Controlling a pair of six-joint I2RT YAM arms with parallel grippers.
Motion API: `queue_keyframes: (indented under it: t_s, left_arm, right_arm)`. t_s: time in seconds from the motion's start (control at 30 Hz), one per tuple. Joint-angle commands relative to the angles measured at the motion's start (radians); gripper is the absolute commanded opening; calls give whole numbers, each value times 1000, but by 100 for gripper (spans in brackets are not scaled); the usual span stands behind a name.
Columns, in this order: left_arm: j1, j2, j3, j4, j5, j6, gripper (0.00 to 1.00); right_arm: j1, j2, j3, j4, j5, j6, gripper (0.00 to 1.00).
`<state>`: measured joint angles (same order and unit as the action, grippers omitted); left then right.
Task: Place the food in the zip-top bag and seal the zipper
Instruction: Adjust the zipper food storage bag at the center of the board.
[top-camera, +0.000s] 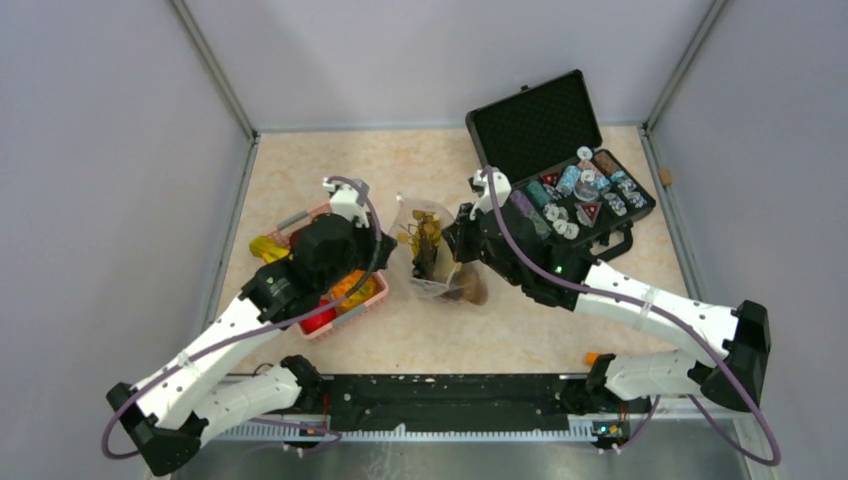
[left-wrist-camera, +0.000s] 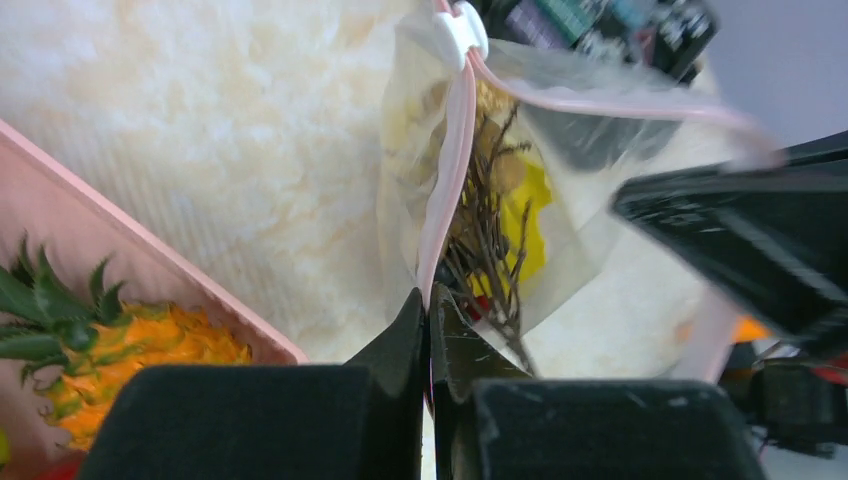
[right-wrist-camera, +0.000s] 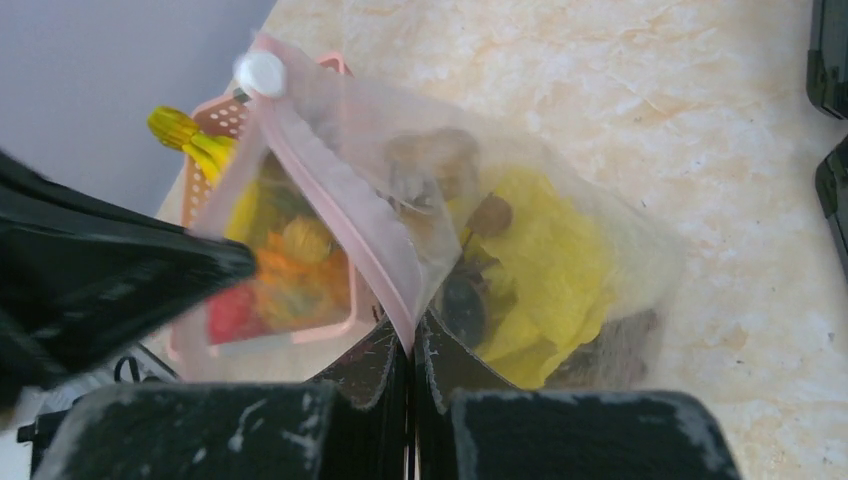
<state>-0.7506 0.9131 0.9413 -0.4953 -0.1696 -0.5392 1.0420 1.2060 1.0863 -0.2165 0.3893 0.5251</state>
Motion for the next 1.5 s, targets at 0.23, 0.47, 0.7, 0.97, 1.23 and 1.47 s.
queue_keyframes:
  t_s: [0.23, 0.47, 0.7, 0.97, 1.23, 1.47]
  left_arm:
    - [-2, -24, 123, 93, 107, -48, 0]
    - [-1, -53, 81, 146, 152, -108, 0]
    - [-1, -124, 23, 272, 228, -136, 0]
    - [-1, -102, -53, 297, 206, -118, 1]
    - [0, -241, -72, 208, 54, -2, 76]
    - [0, -344, -53, 96, -27, 104, 99]
  right_arm:
    - [-12, -33, 62, 32, 52, -86, 0]
    - [-66, -11, 256, -128, -152, -208, 0]
    - [-72, -11, 325, -223, -70, -262, 0]
    - [-106, 100, 376, -369, -145, -354, 0]
    - [-106, 31, 332, -272, -287, -444, 0]
    - [-105, 28, 330, -326, -303, -560, 0]
